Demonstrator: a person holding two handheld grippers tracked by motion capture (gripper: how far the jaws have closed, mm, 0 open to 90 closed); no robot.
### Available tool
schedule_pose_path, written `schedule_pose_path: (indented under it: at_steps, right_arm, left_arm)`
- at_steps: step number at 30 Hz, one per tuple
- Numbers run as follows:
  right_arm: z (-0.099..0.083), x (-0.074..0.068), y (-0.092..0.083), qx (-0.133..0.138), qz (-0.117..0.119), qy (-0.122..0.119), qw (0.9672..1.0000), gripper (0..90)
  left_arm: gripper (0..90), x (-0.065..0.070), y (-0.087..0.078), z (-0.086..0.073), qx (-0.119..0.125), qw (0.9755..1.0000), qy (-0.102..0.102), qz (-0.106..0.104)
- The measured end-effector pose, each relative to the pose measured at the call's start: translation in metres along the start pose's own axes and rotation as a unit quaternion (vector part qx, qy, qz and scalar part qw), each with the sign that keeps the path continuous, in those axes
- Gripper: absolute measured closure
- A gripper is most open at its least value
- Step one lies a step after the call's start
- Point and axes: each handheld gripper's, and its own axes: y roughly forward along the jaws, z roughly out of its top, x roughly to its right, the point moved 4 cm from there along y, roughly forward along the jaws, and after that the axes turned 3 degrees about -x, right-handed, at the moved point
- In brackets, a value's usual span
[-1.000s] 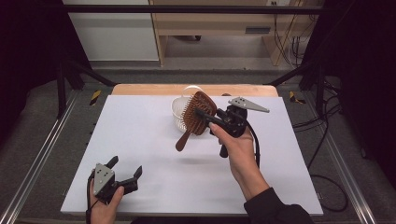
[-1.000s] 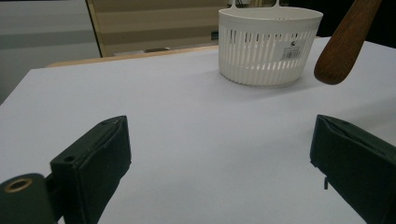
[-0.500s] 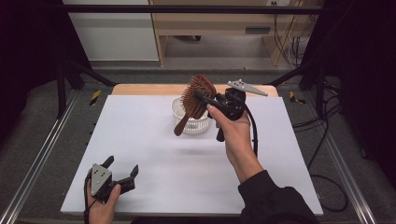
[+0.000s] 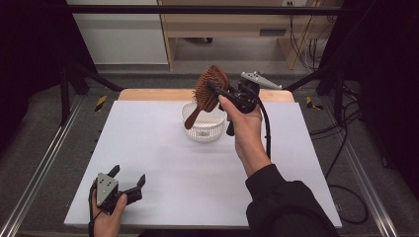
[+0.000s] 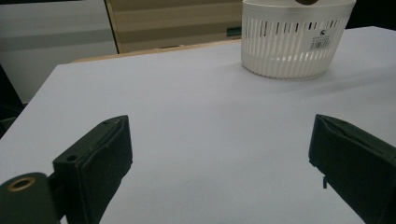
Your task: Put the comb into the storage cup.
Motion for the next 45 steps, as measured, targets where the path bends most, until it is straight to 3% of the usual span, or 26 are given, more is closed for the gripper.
schedule_pose_path:
  at_steps: [12, 45]
  right_arm:
    - [0.008, 0.014, 0.009, 0.009, -0.017, 0.007, 0.9998, 51.8]
    - [0.009, 0.029, 0.012, 0.019, -0.039, 0.012, 0.999, 51.5]
  left_arm:
    - [6.8, 0.0, 0.002, -0.001, -0.002, 1.0, 0.003, -0.002]
    - [7.2, -0.001, 0.003, -0.002, -0.005, 1.0, -0.003, -0.006]
